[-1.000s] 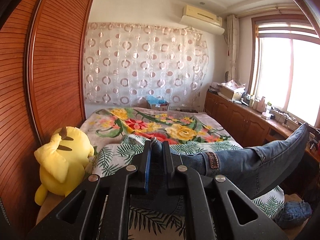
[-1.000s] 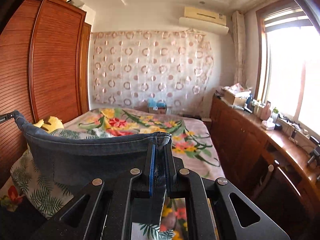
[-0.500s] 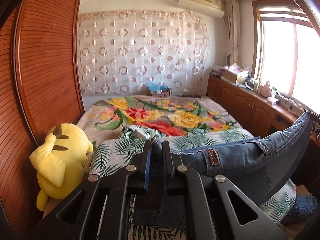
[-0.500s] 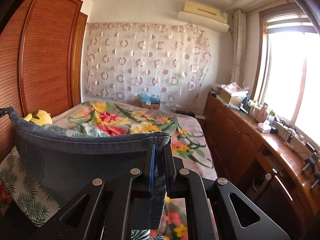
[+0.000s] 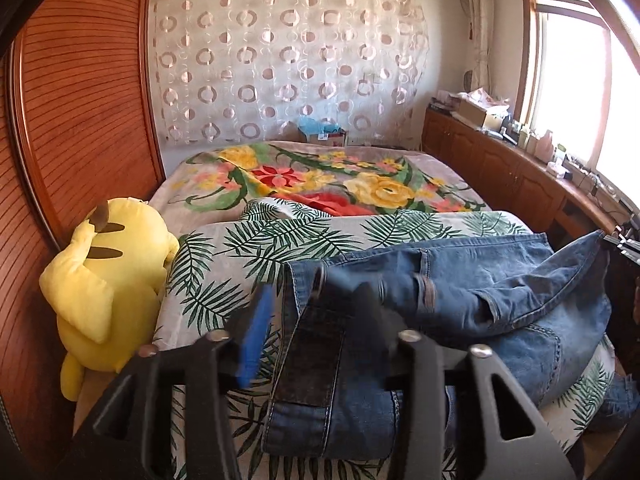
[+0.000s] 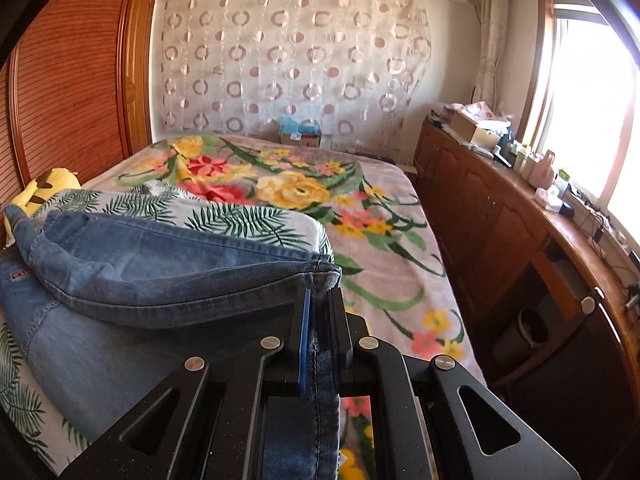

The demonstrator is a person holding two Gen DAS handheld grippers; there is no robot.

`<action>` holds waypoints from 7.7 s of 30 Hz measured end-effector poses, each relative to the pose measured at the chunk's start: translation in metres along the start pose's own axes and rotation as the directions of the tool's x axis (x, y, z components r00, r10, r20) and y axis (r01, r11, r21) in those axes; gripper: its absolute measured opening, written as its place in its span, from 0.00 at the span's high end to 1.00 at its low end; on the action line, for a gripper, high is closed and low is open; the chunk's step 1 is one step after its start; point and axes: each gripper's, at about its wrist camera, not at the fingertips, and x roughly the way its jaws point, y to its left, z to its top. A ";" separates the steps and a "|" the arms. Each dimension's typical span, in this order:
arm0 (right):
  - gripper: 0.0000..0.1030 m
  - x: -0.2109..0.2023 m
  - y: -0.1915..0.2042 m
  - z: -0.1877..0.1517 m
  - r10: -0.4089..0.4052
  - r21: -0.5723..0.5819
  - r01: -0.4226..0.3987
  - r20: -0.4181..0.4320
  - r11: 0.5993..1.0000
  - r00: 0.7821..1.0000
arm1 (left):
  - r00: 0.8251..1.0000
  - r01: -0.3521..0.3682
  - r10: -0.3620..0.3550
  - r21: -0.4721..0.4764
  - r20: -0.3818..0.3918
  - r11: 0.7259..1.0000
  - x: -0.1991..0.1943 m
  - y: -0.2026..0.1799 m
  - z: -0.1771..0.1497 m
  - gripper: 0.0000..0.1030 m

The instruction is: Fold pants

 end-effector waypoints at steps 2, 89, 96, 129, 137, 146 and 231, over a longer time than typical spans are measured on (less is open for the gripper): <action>0.92 0.009 -0.004 0.010 0.000 0.007 0.001 -0.007 1.000 1.000 | 1.000 0.004 -0.004 0.014 -0.003 1.000 -0.002 0.001 0.000 0.42; 0.91 0.186 0.011 0.072 0.050 0.057 -0.041 -0.169 0.998 0.984 | 0.980 -0.043 0.063 0.106 -0.187 0.993 0.166 0.022 0.059 0.98; 0.72 0.156 0.012 0.069 0.060 0.077 -0.051 -0.130 0.996 0.990 | 0.985 -0.031 0.047 0.101 -0.164 0.994 0.138 0.021 0.062 0.97; 0.70 0.005 0.063 -0.049 0.276 0.119 -0.270 -0.030 0.955 0.961 | 0.980 0.189 -0.169 0.236 -0.103 0.953 0.014 -0.116 -0.015 0.17; 0.70 0.002 0.067 -0.055 0.285 0.142 -0.277 -0.039 0.950 0.958 | 0.969 0.237 -0.209 0.263 -0.128 0.935 0.005 -0.141 -0.036 0.17; 0.70 0.006 0.073 -0.059 0.284 0.170 -0.271 -0.058 0.947 0.957 | 0.944 0.316 -0.261 0.319 -0.203 0.893 0.017 -0.182 -0.065 0.17; 0.96 0.031 0.159 -0.018 0.534 -0.002 -0.534 -0.039 0.845 0.845 | 0.956 0.276 -0.229 0.286 -0.185 0.918 0.026 -0.128 -0.021 0.94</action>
